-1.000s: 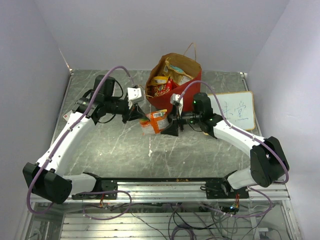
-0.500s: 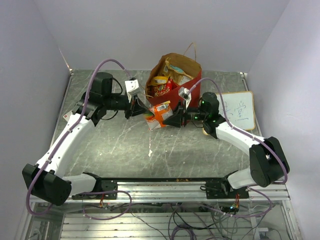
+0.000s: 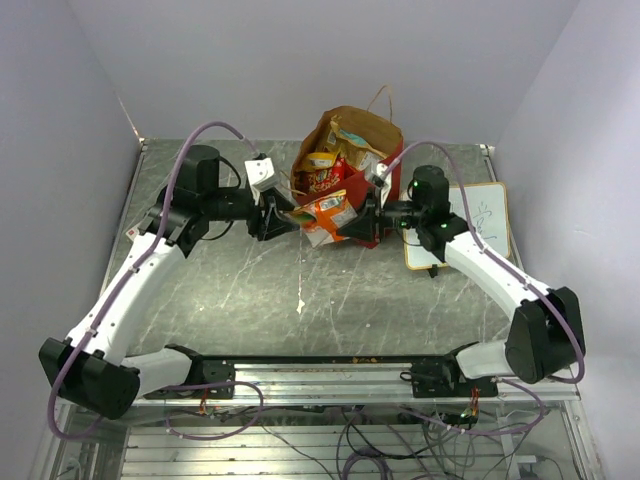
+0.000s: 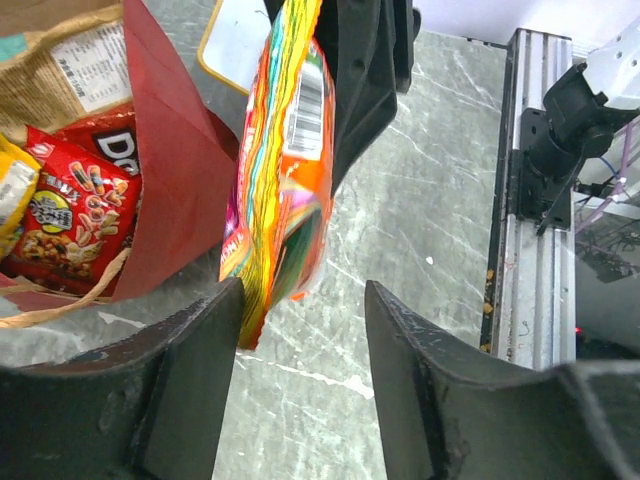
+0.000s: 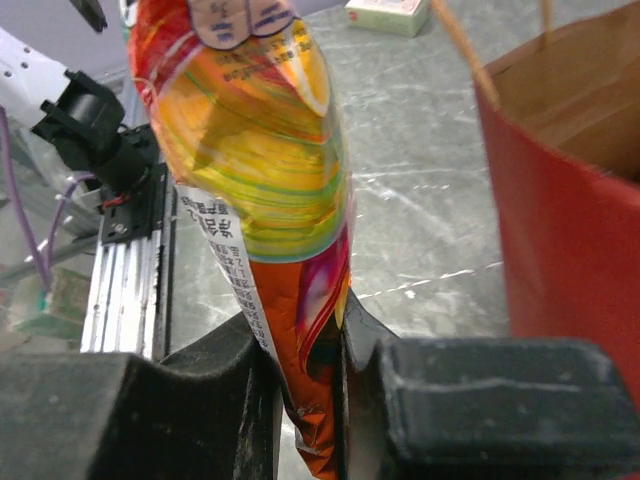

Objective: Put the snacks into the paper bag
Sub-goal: Place the snack in the paper bag.

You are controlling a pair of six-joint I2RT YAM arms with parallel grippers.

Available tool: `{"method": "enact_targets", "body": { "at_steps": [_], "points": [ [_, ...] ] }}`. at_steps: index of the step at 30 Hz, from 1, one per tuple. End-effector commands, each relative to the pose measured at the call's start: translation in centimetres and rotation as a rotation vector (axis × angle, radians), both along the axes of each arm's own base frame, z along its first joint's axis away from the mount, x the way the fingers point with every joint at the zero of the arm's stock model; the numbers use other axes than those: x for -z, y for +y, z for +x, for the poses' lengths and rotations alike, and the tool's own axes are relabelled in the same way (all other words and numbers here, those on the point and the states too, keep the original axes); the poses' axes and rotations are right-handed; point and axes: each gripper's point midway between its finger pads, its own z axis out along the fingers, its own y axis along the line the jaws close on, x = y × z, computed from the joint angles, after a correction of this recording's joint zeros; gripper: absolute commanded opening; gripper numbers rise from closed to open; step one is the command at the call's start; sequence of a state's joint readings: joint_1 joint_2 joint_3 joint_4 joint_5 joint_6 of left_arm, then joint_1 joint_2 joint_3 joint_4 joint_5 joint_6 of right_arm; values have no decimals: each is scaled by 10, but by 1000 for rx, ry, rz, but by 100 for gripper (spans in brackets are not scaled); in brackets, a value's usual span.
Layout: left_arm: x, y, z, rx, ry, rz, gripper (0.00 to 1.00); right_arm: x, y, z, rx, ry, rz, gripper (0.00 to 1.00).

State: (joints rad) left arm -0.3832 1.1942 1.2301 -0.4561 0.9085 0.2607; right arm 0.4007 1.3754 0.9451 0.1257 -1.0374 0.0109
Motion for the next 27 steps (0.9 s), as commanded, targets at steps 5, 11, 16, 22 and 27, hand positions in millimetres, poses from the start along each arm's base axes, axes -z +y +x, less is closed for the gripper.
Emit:
{"method": "enact_targets", "body": {
  "at_steps": [5,11,16,22,27],
  "points": [
    [-29,20,-3,-55,-129,46,72,-77,-33,24,127,-253,-95,3],
    [-39,38,8,-167,-165,88,81,-123,-57,63,341,-361,-188,3],
    [-43,51,15,-246,-186,111,88,-145,-73,96,500,-406,-249,3],
    [-44,60,23,-300,-197,125,91,-153,-77,128,566,-420,-310,3],
    [-45,69,29,-356,-209,137,91,-142,-69,150,573,-392,-409,3]
  ]
}}
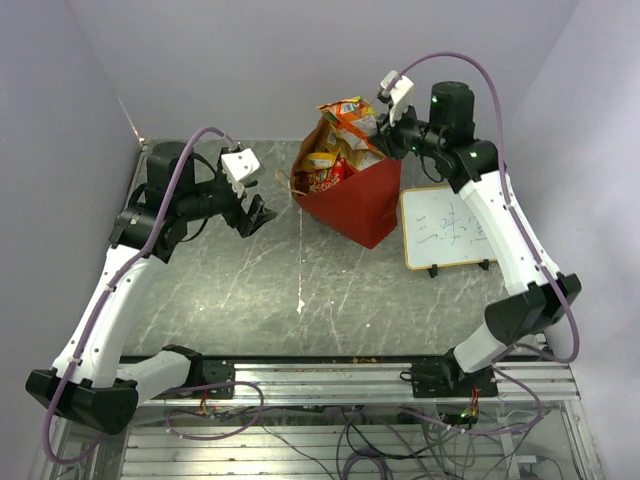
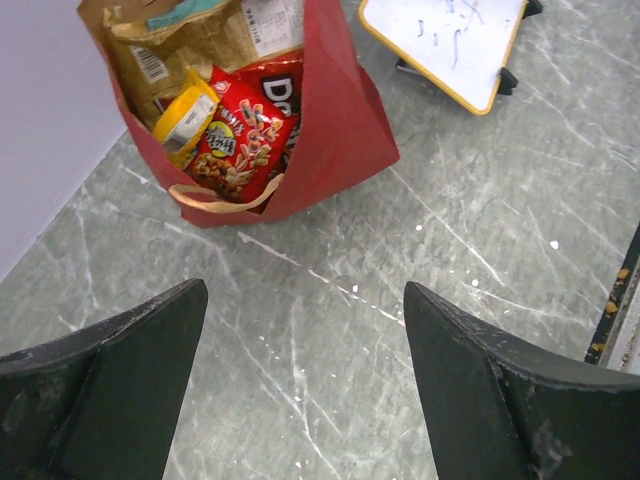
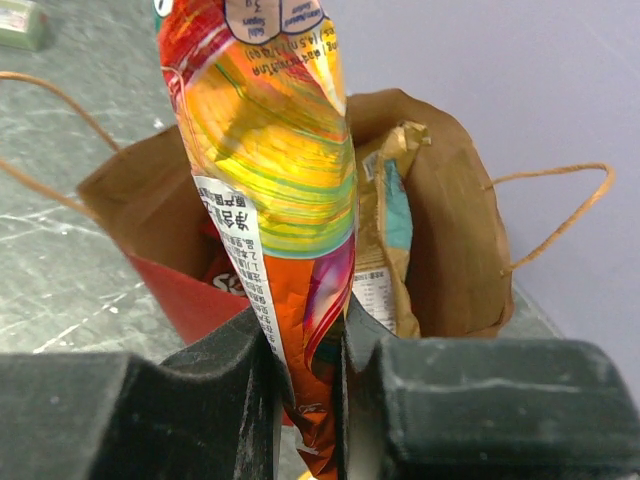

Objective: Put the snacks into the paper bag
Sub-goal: Place the snack in the paper bag.

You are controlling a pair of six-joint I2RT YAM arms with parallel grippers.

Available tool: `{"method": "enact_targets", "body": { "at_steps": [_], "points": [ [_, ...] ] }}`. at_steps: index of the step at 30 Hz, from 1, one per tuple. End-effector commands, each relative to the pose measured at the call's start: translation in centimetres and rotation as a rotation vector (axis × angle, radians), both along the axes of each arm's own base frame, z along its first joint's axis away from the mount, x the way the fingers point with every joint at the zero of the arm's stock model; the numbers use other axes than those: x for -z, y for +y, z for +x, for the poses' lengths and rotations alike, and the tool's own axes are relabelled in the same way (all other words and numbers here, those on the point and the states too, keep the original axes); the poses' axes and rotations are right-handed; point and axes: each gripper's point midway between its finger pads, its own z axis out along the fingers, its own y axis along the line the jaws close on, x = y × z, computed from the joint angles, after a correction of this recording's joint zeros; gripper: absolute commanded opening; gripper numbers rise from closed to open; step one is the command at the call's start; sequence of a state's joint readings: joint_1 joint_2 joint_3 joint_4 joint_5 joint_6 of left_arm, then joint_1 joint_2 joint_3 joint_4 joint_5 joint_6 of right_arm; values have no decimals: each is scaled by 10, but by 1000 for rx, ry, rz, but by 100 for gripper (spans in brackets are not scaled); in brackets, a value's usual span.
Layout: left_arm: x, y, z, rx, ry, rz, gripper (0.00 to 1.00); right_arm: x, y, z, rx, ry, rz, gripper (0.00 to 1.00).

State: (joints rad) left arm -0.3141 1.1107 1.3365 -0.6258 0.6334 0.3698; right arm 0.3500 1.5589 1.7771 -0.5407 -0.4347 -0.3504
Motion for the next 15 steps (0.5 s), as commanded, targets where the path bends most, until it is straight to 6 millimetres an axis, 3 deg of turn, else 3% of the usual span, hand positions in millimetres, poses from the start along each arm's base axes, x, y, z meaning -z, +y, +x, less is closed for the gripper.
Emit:
{"method": "enact_targets", "body": {
  "at_steps": [1,15],
  "points": [
    [-18,13,5,-69,-62,6,91,-3,-1,18,69,-12,-96,3],
    [-13,18,6,-87,-67,20,90,67,21,58,92,14,-412,5]
  ]
}}
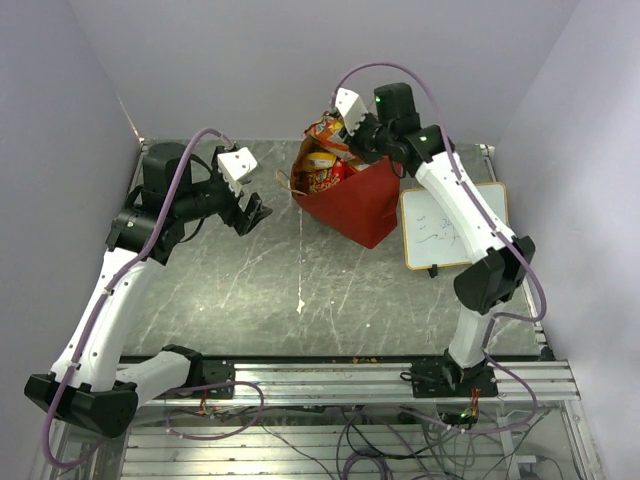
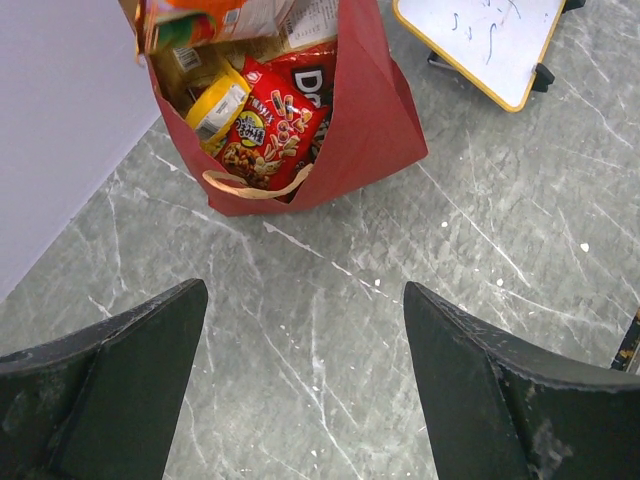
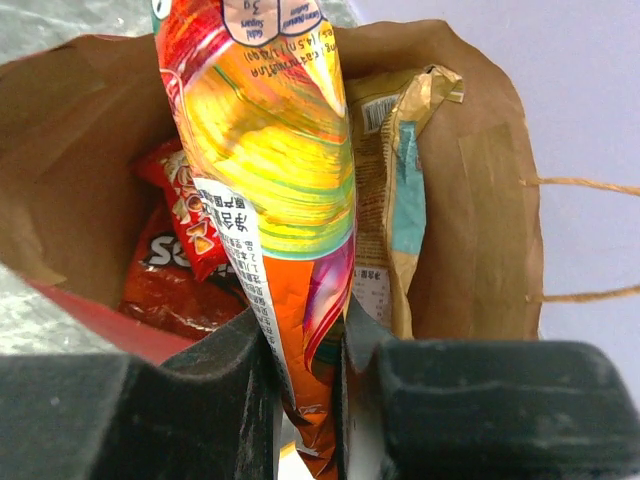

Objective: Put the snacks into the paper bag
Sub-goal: Place the snack in the paper bag.

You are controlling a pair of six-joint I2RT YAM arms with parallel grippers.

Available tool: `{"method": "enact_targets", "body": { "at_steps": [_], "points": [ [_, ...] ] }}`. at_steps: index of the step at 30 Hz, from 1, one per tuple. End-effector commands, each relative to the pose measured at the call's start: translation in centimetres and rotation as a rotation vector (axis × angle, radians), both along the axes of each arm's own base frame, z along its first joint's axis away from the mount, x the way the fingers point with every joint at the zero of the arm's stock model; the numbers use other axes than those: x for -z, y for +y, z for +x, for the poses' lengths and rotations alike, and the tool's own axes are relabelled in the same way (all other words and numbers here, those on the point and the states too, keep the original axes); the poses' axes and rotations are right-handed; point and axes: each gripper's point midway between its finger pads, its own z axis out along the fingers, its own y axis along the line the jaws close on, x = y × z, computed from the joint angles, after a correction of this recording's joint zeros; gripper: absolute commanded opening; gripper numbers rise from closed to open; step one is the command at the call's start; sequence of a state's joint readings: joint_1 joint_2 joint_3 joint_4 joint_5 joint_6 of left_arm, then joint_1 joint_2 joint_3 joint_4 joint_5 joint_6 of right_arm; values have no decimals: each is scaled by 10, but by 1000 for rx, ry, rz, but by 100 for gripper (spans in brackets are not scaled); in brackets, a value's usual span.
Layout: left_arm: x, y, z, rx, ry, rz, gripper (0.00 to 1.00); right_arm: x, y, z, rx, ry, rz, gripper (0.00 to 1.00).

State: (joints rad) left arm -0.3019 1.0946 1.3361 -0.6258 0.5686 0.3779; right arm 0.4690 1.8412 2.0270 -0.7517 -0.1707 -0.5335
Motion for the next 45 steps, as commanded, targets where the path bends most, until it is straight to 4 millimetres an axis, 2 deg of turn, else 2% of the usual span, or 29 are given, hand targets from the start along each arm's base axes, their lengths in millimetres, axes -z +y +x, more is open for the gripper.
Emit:
{"method": "enact_targets", "body": {
  "at_steps": [1,2,3,5,11,19,25,26,28,32,36,38,45],
  "points": [
    [-10,6,-1,-17,-38,-3,90,2,-6,17,42,-57,-106,5],
    [-10,6,-1,-17,-38,-3,90,4,-8,20,55,-65,-124,6],
    [-9,6,-1,-16,-39,-3,90,9,2,17,38,-71,-147,6],
    [-10,6,-2,-17,-38,-4,90,17,4,19,55,-84,-208,6],
    [-10,7,-2,-18,-40,-2,90,38,-5,26,108,-88,-323,8],
    [-7,5,-1,-10,-35,-3,90,43,-14,37,191,-139,-397,10],
    [-6,6,-1,-11,-35,-1,90,51,-7,45,217,-152,-406,12],
    [-6,6,-1,-9,-34,0,90,54,-6,45,216,-148,-411,13],
    [-6,6,-1,-10,-34,1,90,72,-3,45,210,-117,-434,17],
    [-6,7,-1,-10,-34,4,90,89,-3,41,192,-75,-449,36],
    [-4,5,-2,2,-32,4,90,87,3,36,170,-64,-395,46],
    [-4,5,-2,3,-31,6,90,70,6,32,160,-69,-334,49],
    [-4,6,-3,2,-35,9,90,38,16,28,123,-37,-161,57]
  ]
}}
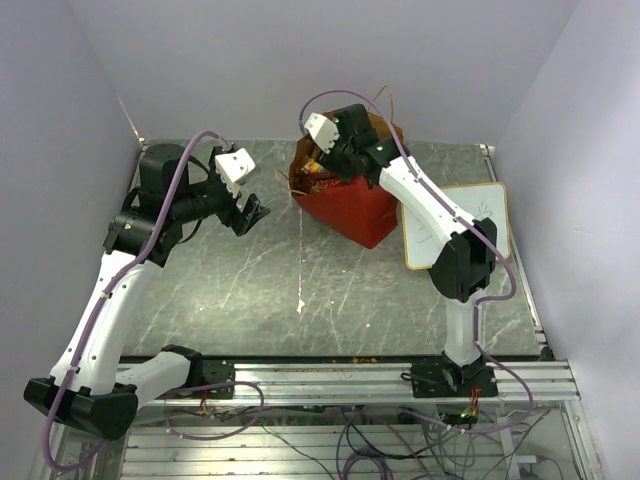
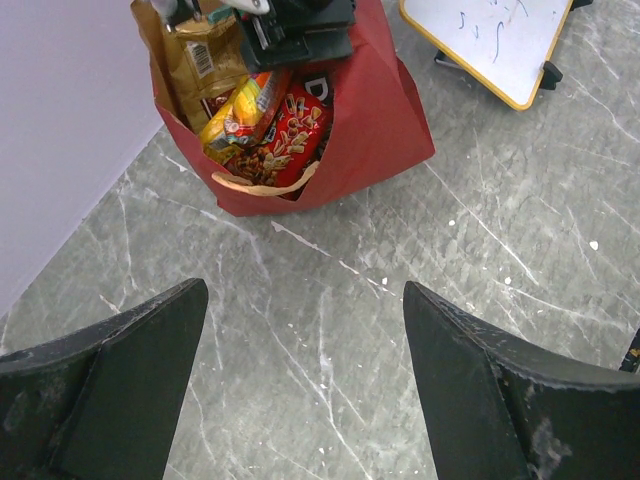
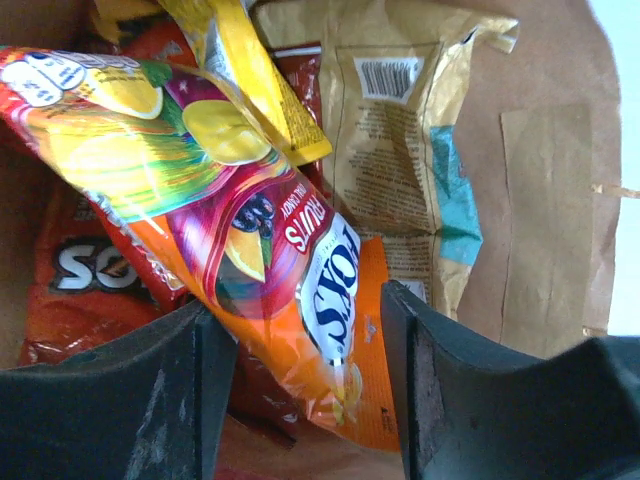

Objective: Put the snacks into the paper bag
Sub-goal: Place the snack in the paper bag, then reset both arms

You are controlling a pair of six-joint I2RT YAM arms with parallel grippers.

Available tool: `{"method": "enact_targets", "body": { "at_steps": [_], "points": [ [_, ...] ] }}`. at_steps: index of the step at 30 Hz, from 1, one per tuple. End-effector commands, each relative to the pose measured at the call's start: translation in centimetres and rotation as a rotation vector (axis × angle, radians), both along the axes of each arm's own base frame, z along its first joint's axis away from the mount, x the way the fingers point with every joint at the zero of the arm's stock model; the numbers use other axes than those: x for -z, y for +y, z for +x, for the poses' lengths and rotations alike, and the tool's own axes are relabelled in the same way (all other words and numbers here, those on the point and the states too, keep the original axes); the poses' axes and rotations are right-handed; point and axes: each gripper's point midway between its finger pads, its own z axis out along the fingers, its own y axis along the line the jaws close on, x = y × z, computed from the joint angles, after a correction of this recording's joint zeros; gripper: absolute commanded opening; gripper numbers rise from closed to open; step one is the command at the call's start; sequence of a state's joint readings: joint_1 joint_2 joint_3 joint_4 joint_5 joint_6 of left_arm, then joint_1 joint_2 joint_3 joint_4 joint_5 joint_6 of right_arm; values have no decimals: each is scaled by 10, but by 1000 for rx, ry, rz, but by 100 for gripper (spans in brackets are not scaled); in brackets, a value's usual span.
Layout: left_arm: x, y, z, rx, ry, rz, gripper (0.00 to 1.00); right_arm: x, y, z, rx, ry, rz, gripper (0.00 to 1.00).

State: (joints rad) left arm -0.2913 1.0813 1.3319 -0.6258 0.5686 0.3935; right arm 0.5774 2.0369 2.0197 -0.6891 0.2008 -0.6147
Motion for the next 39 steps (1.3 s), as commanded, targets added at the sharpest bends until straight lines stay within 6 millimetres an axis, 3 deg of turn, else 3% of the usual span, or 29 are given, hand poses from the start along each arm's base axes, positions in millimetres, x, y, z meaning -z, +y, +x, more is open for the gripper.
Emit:
{"method": "enact_targets", "body": {
  "at_steps": [1,9,11,24,28,33,39],
  "points": [
    [-2,2,-2,7,-15,3,90,-50,7,-10,-31,-17,174,57],
    [-2,2,-2,9,-14,6,90,-68,3,-17,-48,32,323,57],
    [-2,1,-2,11,-14,5,90,-70,-9,-13,-35,50,364,55],
    [-2,6,2,-31,-14,2,90,-44,-14,-10,-24,194,445,41],
    [-6,26,22,-199,-23,-7,91,-57,-22,-12,-15,175,497,46],
    [-13,68,51,-500,-51,-27,95,-83,-37,-16,10,136,562,52],
    [-19,108,64,-738,-93,-40,99,-96,-73,-28,85,97,613,56]
  ]
}}
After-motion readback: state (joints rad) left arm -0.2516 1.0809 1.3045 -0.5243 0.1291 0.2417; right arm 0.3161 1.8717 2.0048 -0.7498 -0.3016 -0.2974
